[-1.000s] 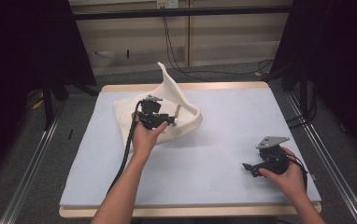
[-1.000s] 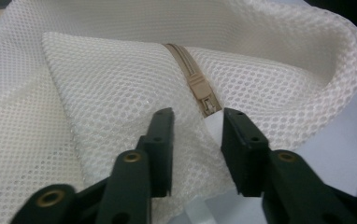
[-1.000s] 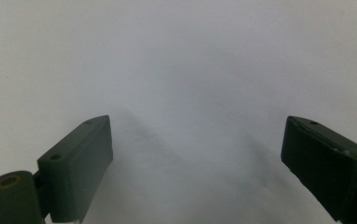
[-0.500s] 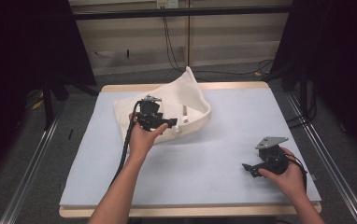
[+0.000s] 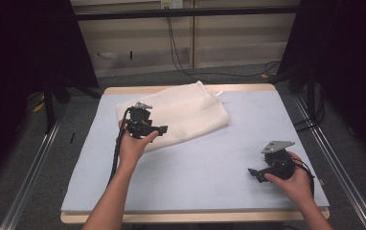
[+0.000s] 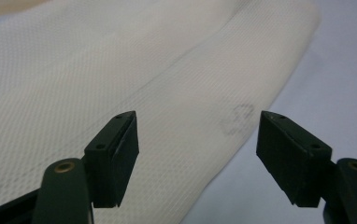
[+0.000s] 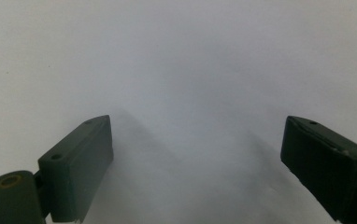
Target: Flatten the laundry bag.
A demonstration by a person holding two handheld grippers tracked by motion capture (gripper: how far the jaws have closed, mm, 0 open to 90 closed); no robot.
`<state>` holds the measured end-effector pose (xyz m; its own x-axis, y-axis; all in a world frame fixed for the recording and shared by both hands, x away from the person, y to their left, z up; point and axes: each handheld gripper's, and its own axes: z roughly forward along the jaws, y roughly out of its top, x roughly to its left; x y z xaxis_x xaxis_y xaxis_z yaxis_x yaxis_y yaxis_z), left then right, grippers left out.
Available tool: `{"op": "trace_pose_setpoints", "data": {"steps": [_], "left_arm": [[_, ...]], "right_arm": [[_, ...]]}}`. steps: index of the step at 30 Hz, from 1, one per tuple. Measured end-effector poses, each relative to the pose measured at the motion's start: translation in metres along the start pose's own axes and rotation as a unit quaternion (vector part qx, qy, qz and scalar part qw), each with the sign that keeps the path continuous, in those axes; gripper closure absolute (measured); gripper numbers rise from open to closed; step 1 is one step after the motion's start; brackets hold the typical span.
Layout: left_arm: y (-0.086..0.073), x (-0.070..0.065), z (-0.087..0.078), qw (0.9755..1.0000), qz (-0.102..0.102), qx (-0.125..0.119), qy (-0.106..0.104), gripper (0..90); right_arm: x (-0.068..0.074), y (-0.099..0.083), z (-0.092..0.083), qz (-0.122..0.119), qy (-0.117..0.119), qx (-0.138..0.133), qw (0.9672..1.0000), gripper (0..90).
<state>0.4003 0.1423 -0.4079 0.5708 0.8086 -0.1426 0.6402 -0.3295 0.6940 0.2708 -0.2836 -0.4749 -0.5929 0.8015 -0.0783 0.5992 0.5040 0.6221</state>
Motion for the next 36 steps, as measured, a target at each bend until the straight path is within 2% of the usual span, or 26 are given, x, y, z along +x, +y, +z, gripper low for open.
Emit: {"op": "trace_pose_setpoints", "data": {"steps": [1,4,5,6,8,13,15,16,19,21,22,26,32,34,35,36], "left_arm": [[-0.003,0.006,-0.001,0.9999,0.002,0.015,0.005,28.8],[-0.012,0.016,-0.005,0.9999,-0.008,0.002,0.012,28.3],[-0.015,0.02,-0.007,0.9997,-0.016,0.006,0.016,28.0],[-0.017,0.024,-0.009,0.9997,-0.015,0.009,0.02,27.1],[-0.022,0.029,-0.011,0.9995,-0.02,0.003,0.025,27.3],[-0.035,0.049,-0.021,0.9979,-0.029,0.01,0.057,28.3],[-0.041,0.055,-0.024,0.9972,-0.043,0.006,0.062,29.5],[-0.043,0.057,-0.026,0.997,-0.043,0.008,0.064,30.6],[-0.051,0.062,-0.03,0.9965,-0.047,0.01,0.068,32.6],[-0.057,0.063,-0.031,0.9959,-0.061,0.008,0.067,33.2],[-0.06,0.064,-0.031,0.9953,-0.064,0.009,0.072,33.1],[-0.072,0.073,-0.031,0.9939,-0.086,0.01,0.068,32.9],[-0.078,0.074,-0.021,0.9948,-0.087,0.014,0.052,35.7],[-0.077,0.072,-0.019,0.9947,-0.09,0.002,0.05,41.5],[-0.075,0.071,-0.019,0.9952,-0.083,0.001,0.052,42.9],[-0.073,0.071,-0.019,0.9949,-0.085,-0.005,0.054,42.8]], "right_arm": [[0.0,0.0,0.0,-0.001,-0.001,0.0,1.0,9.1],[0.0,0.0,0.001,-0.004,0.0,-0.002,1.0,9.1],[0.0,0.0,0.001,-0.004,0.001,-0.002,1.0,9.2],[0.0,0.0,0.001,-0.002,0.004,-0.003,1.0,9.2],[0.001,0.001,0.001,-0.001,0.005,-0.003,1.0,9.2],[0.002,0.001,0.001,-0.002,0.001,0.0,1.0,9.2],[0.002,0.001,0.001,-0.004,-0.001,0.001,1.0,9.2],[0.003,0.001,0.002,-0.004,0.0,0.0,1.0,9.2],[0.004,0.002,0.004,-0.006,0.005,-0.004,1.0,9.2],[0.005,0.004,0.004,0.0,0.009,-0.002,1.0,9.2],[0.005,0.005,0.004,-0.006,0.007,-0.002,1.0,9.2],[0.005,0.005,0.003,-0.004,0.006,-0.008,0.9999,9.4],[0.005,0.005,0.002,0.004,0.004,-0.006,1.0,9.4],[0.005,0.005,0.003,-0.003,0.004,-0.008,1.0,9.4],[0.006,0.005,0.003,0.0,0.004,-0.007,1.0,9.4],[0.006,0.005,0.004,-0.005,0.007,-0.008,0.9999,9.4]]}}
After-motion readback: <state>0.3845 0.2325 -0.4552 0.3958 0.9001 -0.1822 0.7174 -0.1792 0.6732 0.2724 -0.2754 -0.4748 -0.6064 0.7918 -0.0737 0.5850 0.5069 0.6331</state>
